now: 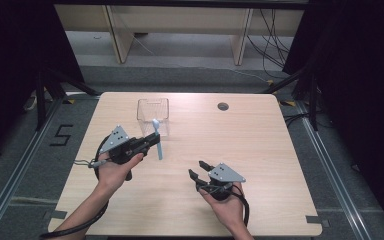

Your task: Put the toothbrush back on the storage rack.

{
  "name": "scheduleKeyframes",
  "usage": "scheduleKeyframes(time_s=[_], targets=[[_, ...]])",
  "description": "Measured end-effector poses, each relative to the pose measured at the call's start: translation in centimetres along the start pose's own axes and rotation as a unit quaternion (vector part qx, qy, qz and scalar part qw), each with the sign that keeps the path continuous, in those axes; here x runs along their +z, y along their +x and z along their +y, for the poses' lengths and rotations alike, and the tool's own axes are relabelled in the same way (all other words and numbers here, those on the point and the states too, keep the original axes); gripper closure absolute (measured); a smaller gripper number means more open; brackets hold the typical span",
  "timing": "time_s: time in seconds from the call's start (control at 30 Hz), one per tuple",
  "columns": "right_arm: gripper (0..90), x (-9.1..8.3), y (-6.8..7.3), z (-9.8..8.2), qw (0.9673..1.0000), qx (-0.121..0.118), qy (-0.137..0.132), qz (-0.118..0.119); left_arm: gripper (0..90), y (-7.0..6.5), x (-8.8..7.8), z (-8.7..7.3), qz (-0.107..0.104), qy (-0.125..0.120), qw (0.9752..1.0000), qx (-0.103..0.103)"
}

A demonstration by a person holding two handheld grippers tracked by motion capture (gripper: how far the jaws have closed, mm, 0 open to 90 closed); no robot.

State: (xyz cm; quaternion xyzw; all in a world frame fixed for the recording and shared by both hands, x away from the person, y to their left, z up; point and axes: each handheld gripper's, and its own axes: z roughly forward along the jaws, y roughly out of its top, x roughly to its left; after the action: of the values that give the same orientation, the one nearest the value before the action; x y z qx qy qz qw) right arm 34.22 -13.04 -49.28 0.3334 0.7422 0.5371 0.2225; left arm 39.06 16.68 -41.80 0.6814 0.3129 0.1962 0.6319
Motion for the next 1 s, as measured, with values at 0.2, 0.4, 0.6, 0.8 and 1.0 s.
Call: scheduleKeyframes(time_s=[0.2, 0.4, 0.6, 0.8, 1.0], targets=[[50.8, -0.4, -0.2, -0.4, 1.0000, 0.002, 0.005, -0.007, 84.3, 0.5, -0.4, 0.1, 0.009, -0.005, 0.9999, -0.001], [50.8, -0.6, -0.4, -0.7, 0.9999, -0.007, -0.003, -0.014, 84.3, 1.1, -0.7, 0.4, 0.019, -0.009, 0.9998, 0.004], [50.6, -0.8, -0.3, -0.9, 0.9999, 0.010, 0.002, -0.012, 84.3, 1.8, -1.1, 0.7, 0.029, -0.017, 0.9994, 0.009], [49.9, -0.6, -0.3, -1.4, 0.9999, 0.000, -0.009, -0.012, 84.3, 2.4, -1.3, 1.2, 0.039, -0.022, 0.9989, 0.013], [49.3, -0.6, 0.0, -1.6, 0.9999, 0.008, -0.003, -0.011, 84.3, 2.9, -1.4, 1.8, 0.046, -0.030, 0.9984, 0.010]])
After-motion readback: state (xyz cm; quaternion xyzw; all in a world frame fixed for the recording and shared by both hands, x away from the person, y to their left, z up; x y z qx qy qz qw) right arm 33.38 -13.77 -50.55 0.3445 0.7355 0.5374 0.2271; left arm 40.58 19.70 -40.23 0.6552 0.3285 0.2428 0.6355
